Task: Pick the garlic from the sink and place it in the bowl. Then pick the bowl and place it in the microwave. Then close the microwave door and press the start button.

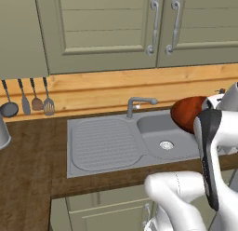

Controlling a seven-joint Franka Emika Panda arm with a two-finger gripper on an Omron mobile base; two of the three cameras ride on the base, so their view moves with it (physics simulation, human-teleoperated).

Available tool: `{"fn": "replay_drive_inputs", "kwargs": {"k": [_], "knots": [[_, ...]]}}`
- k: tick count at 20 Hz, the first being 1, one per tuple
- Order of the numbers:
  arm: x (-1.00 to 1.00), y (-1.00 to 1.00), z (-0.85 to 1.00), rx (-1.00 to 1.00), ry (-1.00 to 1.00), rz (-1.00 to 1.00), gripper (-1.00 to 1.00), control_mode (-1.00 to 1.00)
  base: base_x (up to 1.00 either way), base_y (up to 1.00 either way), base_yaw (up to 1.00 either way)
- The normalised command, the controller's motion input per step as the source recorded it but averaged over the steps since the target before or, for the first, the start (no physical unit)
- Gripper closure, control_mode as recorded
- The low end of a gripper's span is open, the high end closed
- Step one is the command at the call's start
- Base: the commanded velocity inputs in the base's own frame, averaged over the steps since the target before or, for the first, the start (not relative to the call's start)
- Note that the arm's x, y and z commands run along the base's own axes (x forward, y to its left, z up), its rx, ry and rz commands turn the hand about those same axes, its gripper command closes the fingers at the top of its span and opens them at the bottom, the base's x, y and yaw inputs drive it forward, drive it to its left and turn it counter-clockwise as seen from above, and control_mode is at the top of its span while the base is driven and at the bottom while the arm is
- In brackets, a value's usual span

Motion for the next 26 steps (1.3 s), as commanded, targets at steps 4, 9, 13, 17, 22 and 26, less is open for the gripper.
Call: {"fn": "replay_drive_inputs", "kwargs": {"k": [4,9,13,17,22,26], "knots": [[-0.12,0.00,0.05,0.01,0.00,0.01,1.00,1.00,-0.56,0.00,0.01],[0.00,0.00,0.00,0.00,0.00,0.00,1.00,1.00,-1.00,-0.09,0.00],[0.00,0.00,0.00,0.00,0.00,0.00,1.00,1.00,-0.32,-0.02,-0.06],[0.00,0.00,0.00,0.00,0.00,0.00,1.00,1.00,0.00,-0.32,-0.39],[0.00,0.00,0.00,0.00,0.00,0.00,1.00,1.00,0.00,-0.33,-0.65],[0.00,0.00,0.00,0.00,0.00,0.00,1.00,1.00,0.00,-0.41,-0.76]]}}
